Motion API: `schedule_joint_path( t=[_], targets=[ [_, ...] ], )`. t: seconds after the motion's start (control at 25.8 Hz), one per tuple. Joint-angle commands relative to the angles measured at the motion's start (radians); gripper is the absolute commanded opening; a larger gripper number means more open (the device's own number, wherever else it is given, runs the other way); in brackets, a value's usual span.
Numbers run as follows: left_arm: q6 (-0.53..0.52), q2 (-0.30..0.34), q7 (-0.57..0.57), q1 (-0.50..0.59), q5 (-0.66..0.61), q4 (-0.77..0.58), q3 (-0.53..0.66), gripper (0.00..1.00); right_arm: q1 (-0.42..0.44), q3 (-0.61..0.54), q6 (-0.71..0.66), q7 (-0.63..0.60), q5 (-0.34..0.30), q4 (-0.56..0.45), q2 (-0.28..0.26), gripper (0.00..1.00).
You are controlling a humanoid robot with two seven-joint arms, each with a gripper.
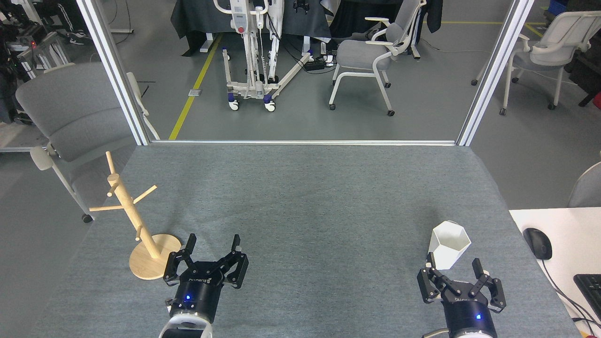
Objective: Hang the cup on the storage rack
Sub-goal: 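Move the right gripper toward the white hexagonal cup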
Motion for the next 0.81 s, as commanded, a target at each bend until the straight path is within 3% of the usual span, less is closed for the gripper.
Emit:
schedule_joint_path(
  t=[0.0,0.46,0.77],
  targets=[
    [0.002,0.004,0.003,0.002,0.0,0.004,-0.003,0.99,0.001,0.001,-0.001,-0.001,-0.001,0.001,-0.001,1.0],
    [0.005,0.001,-0.009,0.023,0.012,-0.076,-0.003,0.99,0.003,-0.004,0.0,-0.002,-0.002,0.022,-0.009,1.0],
    [0.003,0.003,-0.011,0.031,0.008,-0.063,-0.004,0.99,-0.043,-0.07,-0.026,-0.005,-0.009,0.188,-0.01,1.0]
  ],
)
